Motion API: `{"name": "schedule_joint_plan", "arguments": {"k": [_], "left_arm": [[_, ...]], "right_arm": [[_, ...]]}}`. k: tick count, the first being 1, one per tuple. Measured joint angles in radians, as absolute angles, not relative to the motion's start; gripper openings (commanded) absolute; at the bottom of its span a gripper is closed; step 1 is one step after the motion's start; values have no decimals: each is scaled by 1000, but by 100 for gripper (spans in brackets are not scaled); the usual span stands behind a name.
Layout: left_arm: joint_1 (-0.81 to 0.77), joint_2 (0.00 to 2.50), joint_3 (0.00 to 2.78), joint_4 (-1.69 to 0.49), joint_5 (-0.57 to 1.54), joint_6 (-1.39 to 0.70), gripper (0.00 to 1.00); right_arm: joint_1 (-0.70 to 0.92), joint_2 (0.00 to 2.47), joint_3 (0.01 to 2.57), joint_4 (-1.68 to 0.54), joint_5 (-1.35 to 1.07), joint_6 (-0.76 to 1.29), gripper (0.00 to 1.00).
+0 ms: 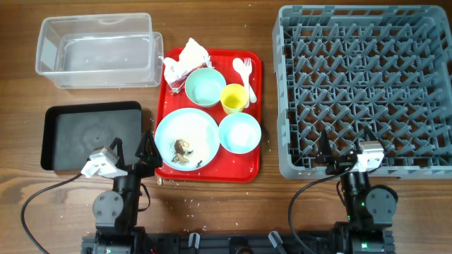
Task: Sort waste into correct bins and load items into the dishwasher rack
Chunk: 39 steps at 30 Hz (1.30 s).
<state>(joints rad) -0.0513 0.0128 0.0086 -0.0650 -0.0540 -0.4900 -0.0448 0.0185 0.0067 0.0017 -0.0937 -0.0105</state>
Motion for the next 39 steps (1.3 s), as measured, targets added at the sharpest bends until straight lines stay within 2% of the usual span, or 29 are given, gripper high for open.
{"name": "schedule_joint_plan", "arguments": {"k": [20,24,30,39], "left_arm": [[-51,13,9,-64,-50,-493,100],[-51,13,8,-59,68,-560,100],[-52,13,9,-38,411,-640,100],[-52,13,9,-37,581,-657,100]], "right_arm": [[-45,19,7,2,-94,-10,100],[-45,19,7,2,-94,-10,100],[-45,19,7,2,-94,-10,100],[-45,19,7,2,-94,-10,100]]}}
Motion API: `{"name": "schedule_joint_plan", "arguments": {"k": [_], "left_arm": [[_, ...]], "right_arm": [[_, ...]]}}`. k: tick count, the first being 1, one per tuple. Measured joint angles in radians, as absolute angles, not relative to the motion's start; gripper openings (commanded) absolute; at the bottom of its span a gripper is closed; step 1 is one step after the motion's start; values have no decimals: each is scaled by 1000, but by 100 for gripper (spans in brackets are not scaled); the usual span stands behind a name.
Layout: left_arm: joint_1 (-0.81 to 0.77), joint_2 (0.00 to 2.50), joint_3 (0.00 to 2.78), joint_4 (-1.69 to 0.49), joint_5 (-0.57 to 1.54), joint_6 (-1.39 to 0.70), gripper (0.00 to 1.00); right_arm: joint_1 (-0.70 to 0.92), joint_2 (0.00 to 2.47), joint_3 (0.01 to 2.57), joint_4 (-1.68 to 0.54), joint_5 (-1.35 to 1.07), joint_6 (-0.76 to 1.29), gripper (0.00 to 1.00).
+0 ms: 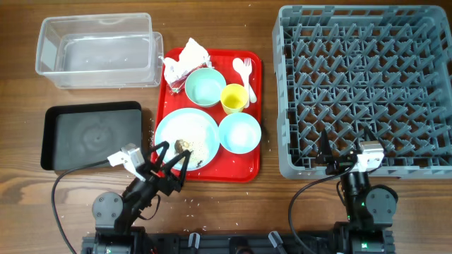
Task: Sort waste into correct bins and load items into the dishwasher rack
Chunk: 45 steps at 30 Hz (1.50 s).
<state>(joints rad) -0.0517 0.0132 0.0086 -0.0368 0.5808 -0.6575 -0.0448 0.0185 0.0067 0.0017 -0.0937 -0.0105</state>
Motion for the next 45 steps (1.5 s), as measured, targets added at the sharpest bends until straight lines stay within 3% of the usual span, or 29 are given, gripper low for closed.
{"name": "schedule_joint_plan", "arguments": {"k": [9,17,21,30,34,40,45], "left_arm": [[-52,13,10,65,606,-668,100],[-51,144,166,-148,547,-624,100],[-52,346,346,-282,522,-536,99],[-52,1080,1019,-850,355,-406,100],[-52,1301,1192,-805,343,-413,100],[-68,1431,1202,-652,377,-462,99],[-159,1528,1374,-760,219,-436,99]], "right_arm": [[-45,20,7,2,-94,-10,100],[-45,20,7,2,-94,-10,100],[-45,23,7,1,-94,-10,100],[-45,23,7,2,-94,-14,100],[-45,24,7,2,-94,-14,100],[-45,24,7,2,-94,-14,100],[-45,24,7,2,-94,-14,100]]}}
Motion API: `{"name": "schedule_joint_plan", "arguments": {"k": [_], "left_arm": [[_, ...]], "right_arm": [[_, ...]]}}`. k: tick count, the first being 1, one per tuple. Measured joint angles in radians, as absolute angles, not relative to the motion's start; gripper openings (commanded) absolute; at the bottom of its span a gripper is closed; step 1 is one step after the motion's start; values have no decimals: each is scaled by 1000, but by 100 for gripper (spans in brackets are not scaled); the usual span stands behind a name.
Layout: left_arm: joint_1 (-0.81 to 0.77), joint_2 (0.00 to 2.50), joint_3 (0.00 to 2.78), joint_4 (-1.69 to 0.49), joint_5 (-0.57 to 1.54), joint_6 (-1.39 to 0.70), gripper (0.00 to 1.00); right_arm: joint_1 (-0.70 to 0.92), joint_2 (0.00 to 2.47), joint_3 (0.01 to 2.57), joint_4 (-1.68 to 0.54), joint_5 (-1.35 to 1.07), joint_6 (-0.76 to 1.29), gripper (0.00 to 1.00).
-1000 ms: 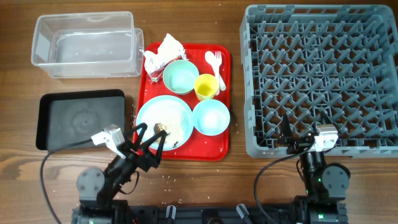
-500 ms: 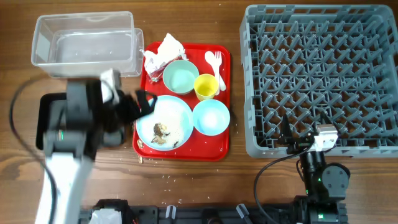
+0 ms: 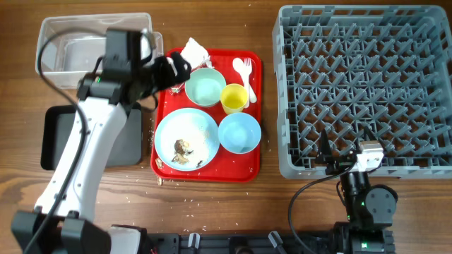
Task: Sort waste into correct bins and load items into the dishwasher rack
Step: 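Reach the left gripper to the white napkin on the red tray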
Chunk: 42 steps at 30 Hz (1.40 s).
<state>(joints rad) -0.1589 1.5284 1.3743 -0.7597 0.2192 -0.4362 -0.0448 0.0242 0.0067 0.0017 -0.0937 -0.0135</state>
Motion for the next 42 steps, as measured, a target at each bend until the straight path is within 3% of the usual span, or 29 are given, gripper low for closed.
{"name": "schedule_joint_plan", "arguments": {"k": [7,14,15,16,17,25,28,30,32,37,42], "left_arm": [[-212,1811,1866,-985,6,-316,100],[-211,2000,1924,-845,-63,-296,100],[-212,2012,1924,-827,-63,-296,97],[-213,2016,1924,-810,-62,-295,84],[-216,2018,1924,-786,-62,-293,78],[-279,2083,1930,-682,-103,-283,68],[-282,2159,1931,-672,-124,-310,75],[-281,2198,1931,-672,-131,-322,72],[-281,2238,1931,-673,-135,-334,62],[-281,2268,1931,-723,-140,-371,54],[-281,2268,1931,-780,-142,-509,66]], "right_arm": [[-45,24,7,2,-94,-14,100],[-45,24,7,1,-94,-14,100],[-45,24,7,1,-94,-14,100],[-45,24,7,1,-94,-14,100],[-45,25,7,1,-94,-14,100],[-45,24,7,1,-94,-14,100],[-45,24,7,1,-94,-14,100],[-45,24,7,1,-94,-14,100],[-45,24,7,1,-94,-14,100],[-45,24,7,2,-94,-14,100],[-45,24,7,1,-94,-14,100]]}}
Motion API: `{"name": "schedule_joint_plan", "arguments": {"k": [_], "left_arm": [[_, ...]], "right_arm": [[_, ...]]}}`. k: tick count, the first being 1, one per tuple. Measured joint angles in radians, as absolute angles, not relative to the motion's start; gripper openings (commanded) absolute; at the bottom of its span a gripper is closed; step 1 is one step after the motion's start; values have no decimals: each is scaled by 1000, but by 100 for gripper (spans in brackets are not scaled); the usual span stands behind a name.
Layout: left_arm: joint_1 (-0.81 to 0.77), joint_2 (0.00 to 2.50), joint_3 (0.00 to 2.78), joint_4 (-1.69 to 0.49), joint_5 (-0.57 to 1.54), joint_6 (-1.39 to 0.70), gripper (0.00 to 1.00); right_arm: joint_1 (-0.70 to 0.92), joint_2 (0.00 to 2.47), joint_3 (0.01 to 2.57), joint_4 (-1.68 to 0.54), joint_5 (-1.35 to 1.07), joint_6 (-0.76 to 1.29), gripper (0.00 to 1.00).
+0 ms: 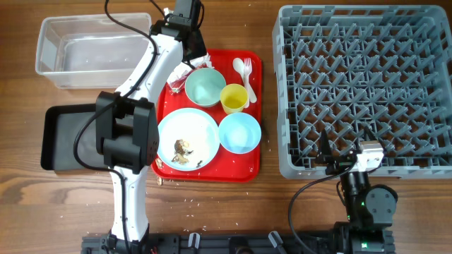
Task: Sort waste into correct bins and load items into the dishwasher rack
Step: 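Reach the left gripper to the white napkin on the red tray, then grasp the white napkin with the left gripper and lift it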
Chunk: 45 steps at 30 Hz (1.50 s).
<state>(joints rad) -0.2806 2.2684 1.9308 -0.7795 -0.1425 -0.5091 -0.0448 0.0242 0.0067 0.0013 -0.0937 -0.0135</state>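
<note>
A red tray (256,159) holds a crumpled white wrapper (203,61), a teal bowl (205,87), a yellow cup (234,98), a white fork (245,70), a pale blue plate (198,130) with food scraps (182,151) and a small blue bowl (240,132). My left arm reaches across the tray's left side. Its gripper (186,55) is down at the wrapper in the tray's far left corner, and its fingers are hidden by the wrist. The grey dishwasher rack (367,85) is at the right. At the rack's near edge my right gripper (344,149) is parked, open and holding nothing.
A clear plastic bin (95,49) stands at the back left. A black bin (67,134) is in front of it, partly covered by my left arm. Crumbs lie on the wooden table near the tray's front left corner.
My left gripper has moved from just left of the wrapper to right over it, at the tray's far left corner. The arm now stretches further back. The right arm is unchanged.
Both arms were parked at the table's near edge. Then the left gripper was raised, open, near the plate's front. Later it was at the tray's far left beside the wrapper, and now it is down on the wrapper. The tray's items have not moved.
</note>
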Motion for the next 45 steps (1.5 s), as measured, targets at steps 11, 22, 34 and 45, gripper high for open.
{"name": "schedule_joint_plan", "arguments": {"k": [11,22,34,45], "left_arm": [[-280,2289,1931,-828,-145,-753,66],[-279,2345,1931,-831,-148,-833,38],[-279,2336,1931,-902,-160,-843,4],[-279,2297,1931,-962,-160,-844,4]], "right_arm": [[-45,24,7,1,-94,-14,100],[-45,24,7,1,-94,-14,100],[-45,24,7,1,-94,-14,100],[-45,24,7,1,-94,-14,100]]}}
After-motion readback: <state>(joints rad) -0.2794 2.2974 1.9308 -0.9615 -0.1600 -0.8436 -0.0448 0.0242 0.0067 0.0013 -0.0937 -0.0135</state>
